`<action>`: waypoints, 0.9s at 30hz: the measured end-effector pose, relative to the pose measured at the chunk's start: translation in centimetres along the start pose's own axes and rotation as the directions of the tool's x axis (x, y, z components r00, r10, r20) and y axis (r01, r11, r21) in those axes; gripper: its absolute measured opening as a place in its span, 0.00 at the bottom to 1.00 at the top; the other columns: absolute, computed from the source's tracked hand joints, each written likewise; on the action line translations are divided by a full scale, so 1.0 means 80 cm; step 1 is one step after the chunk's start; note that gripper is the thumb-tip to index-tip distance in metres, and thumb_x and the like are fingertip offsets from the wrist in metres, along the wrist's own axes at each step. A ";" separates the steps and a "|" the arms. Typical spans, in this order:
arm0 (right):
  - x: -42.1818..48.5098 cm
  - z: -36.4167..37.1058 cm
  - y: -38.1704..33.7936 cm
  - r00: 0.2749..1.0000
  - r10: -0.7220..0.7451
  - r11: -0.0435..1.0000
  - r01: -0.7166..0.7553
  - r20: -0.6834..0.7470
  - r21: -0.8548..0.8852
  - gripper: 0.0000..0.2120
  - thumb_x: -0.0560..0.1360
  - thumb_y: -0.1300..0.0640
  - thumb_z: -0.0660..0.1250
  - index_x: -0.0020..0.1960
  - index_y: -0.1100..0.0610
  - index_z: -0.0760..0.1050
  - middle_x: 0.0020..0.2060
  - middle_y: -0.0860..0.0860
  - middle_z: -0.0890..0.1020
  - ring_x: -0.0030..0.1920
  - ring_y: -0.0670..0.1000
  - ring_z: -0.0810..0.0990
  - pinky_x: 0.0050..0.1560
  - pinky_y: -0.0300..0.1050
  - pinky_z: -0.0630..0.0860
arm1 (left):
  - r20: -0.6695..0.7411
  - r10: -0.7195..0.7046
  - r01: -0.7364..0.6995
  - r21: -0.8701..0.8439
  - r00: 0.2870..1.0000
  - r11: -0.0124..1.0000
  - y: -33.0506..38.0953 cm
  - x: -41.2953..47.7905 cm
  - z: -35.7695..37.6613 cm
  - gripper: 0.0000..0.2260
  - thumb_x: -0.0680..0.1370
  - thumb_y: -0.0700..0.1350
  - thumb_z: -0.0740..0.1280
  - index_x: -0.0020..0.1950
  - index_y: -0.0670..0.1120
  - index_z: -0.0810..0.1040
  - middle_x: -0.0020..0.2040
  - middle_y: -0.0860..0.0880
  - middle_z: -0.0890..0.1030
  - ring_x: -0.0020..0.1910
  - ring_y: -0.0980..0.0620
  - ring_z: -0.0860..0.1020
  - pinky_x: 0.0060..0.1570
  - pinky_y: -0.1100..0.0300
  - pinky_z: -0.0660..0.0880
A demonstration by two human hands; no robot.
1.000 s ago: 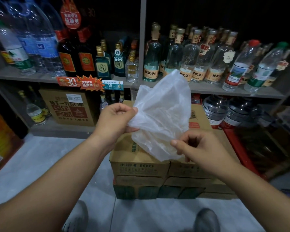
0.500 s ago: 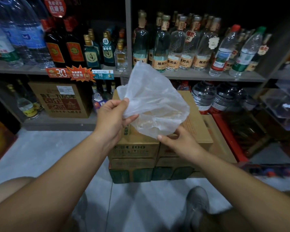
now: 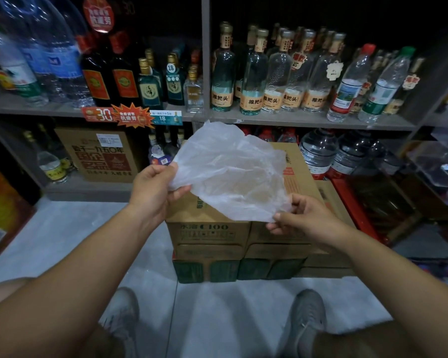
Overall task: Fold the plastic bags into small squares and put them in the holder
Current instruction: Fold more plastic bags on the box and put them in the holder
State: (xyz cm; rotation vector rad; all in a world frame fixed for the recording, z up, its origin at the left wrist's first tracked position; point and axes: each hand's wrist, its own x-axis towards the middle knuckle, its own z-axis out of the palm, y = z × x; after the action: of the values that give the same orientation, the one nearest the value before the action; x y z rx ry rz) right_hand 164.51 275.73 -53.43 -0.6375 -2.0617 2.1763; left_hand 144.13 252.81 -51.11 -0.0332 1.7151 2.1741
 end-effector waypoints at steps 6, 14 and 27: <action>0.012 -0.030 -0.008 0.972 0.017 0.998 -0.033 -0.233 -0.062 0.07 0.73 0.69 0.72 0.49 0.61 0.79 0.40 0.60 0.84 0.38 0.53 0.84 0.39 0.43 0.83 | -0.030 0.088 -0.077 0.269 0.996 0.960 -0.019 0.010 -0.020 0.08 0.81 0.44 0.70 0.48 0.41 0.75 0.49 0.45 0.79 0.48 0.44 0.80 0.31 0.59 0.81; 0.027 -0.045 -0.005 0.903 -0.010 0.931 -0.148 -0.430 -0.334 0.04 0.74 0.64 0.75 0.47 0.61 0.81 0.44 0.55 0.85 0.45 0.53 0.83 0.41 0.44 0.78 | -0.070 0.179 -0.125 0.474 0.981 0.872 -0.037 0.029 -0.039 0.10 0.78 0.45 0.73 0.44 0.43 0.76 0.41 0.43 0.78 0.39 0.47 0.75 0.46 0.51 0.74; 0.030 -0.060 -0.003 0.949 -0.020 0.930 -0.097 -0.314 -0.354 0.09 0.73 0.67 0.74 0.52 0.60 0.81 0.45 0.57 0.86 0.43 0.52 0.84 0.49 0.42 0.82 | -0.194 0.004 0.078 0.416 0.981 0.906 -0.048 0.051 -0.056 0.07 0.80 0.43 0.72 0.42 0.45 0.80 0.43 0.44 0.81 0.43 0.46 0.77 0.49 0.51 0.78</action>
State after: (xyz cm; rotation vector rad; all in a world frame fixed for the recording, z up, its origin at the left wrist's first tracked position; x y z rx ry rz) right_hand 163.91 281.08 -53.87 -0.9932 -2.2979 1.5785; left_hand 140.59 250.45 -56.84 -0.1638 2.2410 1.7739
